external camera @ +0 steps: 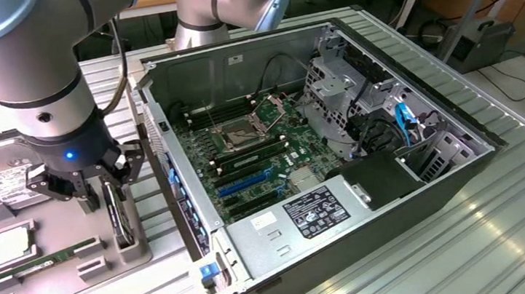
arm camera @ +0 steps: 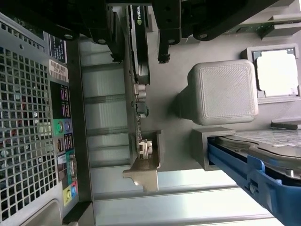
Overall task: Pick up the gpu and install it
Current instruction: 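Pick up the gpu and move the gpu toward the slot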
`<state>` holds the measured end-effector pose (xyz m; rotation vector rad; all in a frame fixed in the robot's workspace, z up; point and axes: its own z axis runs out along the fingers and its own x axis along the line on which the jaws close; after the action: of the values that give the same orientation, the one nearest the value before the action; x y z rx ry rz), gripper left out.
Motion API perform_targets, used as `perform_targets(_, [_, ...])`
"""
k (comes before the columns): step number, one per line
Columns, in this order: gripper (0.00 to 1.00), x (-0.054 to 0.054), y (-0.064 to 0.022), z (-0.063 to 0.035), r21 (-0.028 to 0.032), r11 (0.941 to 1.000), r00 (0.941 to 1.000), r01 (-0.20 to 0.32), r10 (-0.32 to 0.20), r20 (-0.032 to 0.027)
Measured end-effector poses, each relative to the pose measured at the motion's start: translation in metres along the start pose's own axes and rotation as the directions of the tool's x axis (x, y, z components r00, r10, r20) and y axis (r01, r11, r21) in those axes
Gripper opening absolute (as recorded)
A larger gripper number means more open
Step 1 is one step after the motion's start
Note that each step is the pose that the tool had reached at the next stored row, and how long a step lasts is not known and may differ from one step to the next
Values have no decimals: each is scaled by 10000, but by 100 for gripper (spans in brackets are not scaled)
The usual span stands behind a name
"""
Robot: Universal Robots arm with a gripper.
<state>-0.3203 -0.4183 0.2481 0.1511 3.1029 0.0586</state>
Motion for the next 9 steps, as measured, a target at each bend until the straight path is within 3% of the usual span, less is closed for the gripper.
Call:
perform_targets(7, [41, 2, -2, 50, -6, 10000, 10000, 0, 0, 36])
perform_targets(8, [34, 1, -2, 51, -7, 10000, 10000, 0, 0, 37])
perform_targets(9, [34, 2, -2, 51, -7, 10000, 10000, 0, 0, 37])
